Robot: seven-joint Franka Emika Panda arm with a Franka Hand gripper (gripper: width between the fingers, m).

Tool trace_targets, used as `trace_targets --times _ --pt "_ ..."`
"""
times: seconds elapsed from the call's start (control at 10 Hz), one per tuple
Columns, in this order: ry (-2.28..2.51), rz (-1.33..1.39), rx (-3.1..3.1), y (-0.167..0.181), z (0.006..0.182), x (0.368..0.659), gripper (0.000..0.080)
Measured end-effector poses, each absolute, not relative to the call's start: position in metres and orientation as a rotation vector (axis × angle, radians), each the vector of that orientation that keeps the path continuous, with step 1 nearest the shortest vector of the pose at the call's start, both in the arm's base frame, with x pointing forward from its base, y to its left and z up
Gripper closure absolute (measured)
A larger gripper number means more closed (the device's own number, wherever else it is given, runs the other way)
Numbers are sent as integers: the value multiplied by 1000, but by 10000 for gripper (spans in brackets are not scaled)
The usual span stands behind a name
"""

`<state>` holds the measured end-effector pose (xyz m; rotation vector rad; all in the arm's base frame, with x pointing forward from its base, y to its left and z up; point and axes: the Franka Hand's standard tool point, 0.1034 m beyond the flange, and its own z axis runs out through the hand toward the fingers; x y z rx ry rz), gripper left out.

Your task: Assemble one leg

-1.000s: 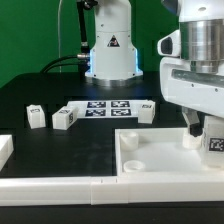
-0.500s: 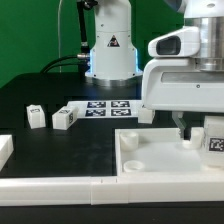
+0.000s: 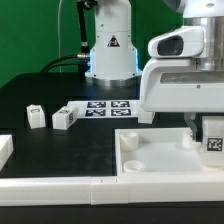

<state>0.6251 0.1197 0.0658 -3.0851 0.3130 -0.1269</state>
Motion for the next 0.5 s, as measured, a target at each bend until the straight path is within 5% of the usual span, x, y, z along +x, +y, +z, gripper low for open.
trace_targets --times 0.3,0.5 --pt "429 -126 -3065 120 65 625 511" --pt "906 -127 -2940 118 65 625 511"
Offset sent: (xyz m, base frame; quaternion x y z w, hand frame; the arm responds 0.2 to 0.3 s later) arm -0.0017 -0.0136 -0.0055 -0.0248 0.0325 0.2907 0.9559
